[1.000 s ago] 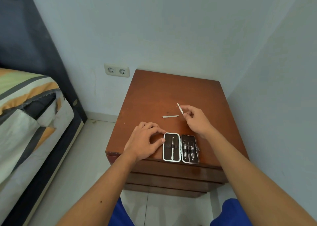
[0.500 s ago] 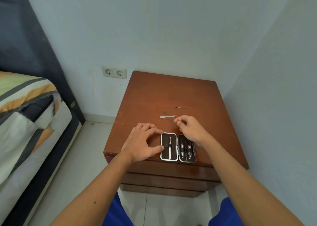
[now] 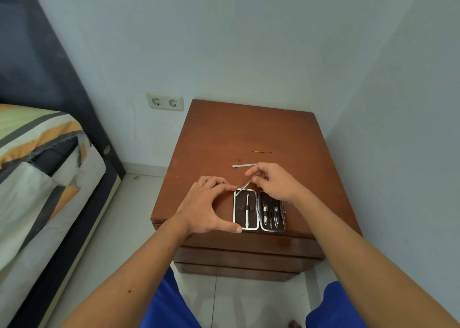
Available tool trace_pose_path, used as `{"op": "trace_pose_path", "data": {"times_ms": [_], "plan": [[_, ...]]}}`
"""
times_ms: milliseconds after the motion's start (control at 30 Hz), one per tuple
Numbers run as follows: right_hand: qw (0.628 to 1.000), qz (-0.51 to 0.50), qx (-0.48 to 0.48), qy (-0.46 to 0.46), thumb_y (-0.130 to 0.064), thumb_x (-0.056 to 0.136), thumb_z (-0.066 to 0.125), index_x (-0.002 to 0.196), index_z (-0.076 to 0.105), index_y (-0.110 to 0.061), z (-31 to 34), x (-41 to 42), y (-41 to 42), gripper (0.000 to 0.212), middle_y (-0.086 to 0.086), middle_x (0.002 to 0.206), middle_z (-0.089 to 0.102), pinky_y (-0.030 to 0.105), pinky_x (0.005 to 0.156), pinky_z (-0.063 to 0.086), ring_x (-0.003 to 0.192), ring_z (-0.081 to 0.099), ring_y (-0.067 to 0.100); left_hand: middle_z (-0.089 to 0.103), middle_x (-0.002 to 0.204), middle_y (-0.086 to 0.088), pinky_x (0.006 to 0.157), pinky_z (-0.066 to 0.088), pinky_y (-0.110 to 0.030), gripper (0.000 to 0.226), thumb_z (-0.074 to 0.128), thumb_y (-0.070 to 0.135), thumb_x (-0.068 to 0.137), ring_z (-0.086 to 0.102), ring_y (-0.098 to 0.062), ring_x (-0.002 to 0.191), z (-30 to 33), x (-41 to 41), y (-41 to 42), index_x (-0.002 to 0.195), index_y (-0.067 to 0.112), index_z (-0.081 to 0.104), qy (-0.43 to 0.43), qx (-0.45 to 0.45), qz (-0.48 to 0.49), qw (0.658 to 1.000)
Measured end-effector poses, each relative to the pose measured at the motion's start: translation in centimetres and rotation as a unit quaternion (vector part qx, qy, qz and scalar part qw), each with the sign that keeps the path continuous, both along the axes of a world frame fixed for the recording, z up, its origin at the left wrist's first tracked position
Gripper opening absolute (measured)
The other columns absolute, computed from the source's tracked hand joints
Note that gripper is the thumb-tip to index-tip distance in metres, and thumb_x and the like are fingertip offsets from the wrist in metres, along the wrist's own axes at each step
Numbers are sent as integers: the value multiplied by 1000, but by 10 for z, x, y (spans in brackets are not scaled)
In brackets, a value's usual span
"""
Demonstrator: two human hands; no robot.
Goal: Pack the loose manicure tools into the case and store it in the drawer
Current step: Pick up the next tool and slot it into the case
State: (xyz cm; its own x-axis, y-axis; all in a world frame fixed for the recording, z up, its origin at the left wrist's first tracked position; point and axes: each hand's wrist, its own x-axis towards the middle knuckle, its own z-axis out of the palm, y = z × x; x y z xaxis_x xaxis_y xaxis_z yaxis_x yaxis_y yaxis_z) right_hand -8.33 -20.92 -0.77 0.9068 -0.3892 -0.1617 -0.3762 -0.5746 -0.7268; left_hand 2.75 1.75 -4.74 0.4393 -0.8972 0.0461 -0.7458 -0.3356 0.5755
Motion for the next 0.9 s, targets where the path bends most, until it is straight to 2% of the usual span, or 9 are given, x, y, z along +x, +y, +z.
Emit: {"op": "trace_pose_path", "data": {"times_ms": [133,267,367,500,667,767,900], "plan": [[997,-13,76,-23,-11,95,74,97,77,-27,2,3,-2,16,3,90,76,36,87,59,78,66,9,42,139,27,114,31,-35,105,74,94,53,28,-1,132,0,0,0,143,44,51,-1,-1,0,1000],[993,-33,99,-47,-11,98,71,95,81,-30,0,3,-5,21,7,93,80,31,86,59,77,67,7,41,141,26,115,31,-36,106,72,95,54,28,-2,134,0,0,0,143,42,52,-5,1,-1,1000],[992,-44,99,-62,-11,98,71,97,82,-31,-3,3,-4,23,4,86,76,26,78,55,75,65,7,41,143,25,116,29,-35,106,70,96,55,27,-2,135,-1,-1,0,145,42,52,-18,3,-6,1000],[978,-70,171,-97,-5,91,78,103,77,-14,-4,4,-1,15,7,87,78,33,81,58,75,68,14,40,143,25,116,28,-33,108,70,96,54,27,-2,136,-1,-1,0,146,43,51,-20,5,-2,1000],[961,-94,226,-125,-2,91,77,102,79,-7,1,1,-2,12,8,82,75,31,81,57,75,64,18,40,141,27,114,25,-31,106,73,93,55,27,-1,134,1,-2,0,146,44,52,-15,-3,0,1000],[962,-94,223,-128,-2,93,74,104,80,-7,2,-1,-3,13,10,86,74,30,80,55,76,62,16,41,141,26,113,26,-30,105,73,94,55,27,0,133,2,-3,0,145,43,52,-13,-3,0,1000],[975,-69,182,-110,-8,97,71,103,83,-18,-1,-2,0,17,3,83,73,23,76,55,76,62,10,41,141,26,113,26,-30,104,74,93,56,27,0,133,3,-3,0,145,43,52,-11,-1,0,1000]]}}
